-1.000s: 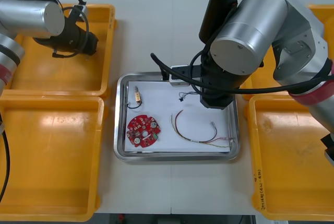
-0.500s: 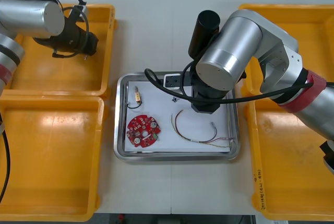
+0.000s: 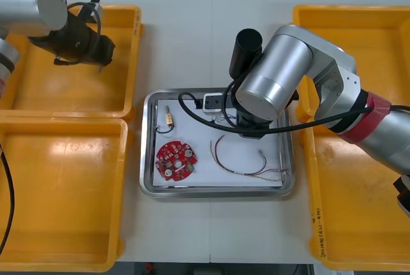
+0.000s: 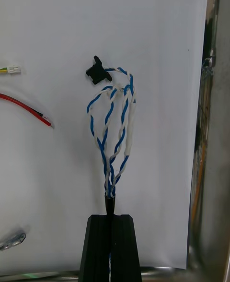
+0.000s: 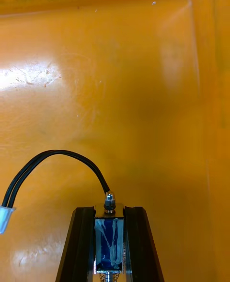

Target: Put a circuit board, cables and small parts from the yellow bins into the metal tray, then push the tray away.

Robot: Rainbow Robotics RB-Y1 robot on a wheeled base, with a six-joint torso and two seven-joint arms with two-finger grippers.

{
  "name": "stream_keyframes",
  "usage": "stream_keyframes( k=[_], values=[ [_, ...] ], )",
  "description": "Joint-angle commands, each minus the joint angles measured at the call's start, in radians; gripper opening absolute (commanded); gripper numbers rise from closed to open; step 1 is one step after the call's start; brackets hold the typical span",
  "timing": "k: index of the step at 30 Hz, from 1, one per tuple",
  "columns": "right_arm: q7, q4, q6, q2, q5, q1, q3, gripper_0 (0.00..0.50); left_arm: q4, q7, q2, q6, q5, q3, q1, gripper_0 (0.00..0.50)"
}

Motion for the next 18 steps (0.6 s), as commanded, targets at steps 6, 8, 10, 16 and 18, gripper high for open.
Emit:
stream_keyframes(
  k=[6,8,10,16,18],
  values=[
    [0.010,0.054,-0.060,0.018,0.009,-0.043,0.020,0.000,-0.141,-0.087,0.081,0.163,-0.009,0.084,-0.028,0.000],
    [0.018,0.067,-0.065,0.018,0.009,-0.043,0.020,0.000,-0.168,-0.076,0.090,0.200,-0.009,0.089,-0.028,0.001],
    [0.021,0.072,-0.066,0.018,0.009,-0.043,0.021,0.000,-0.178,-0.072,0.093,0.214,-0.010,0.089,-0.028,0.000],
    [0.027,0.077,-0.065,0.018,0.009,-0.043,0.024,0.000,-0.251,-0.038,0.100,0.320,-0.021,0.118,-0.026,0.001],
    [0.029,0.075,-0.065,0.018,0.008,-0.043,0.024,0.070,-0.273,-0.027,0.100,0.349,-0.027,0.127,-0.025,0.001]
  ],
)
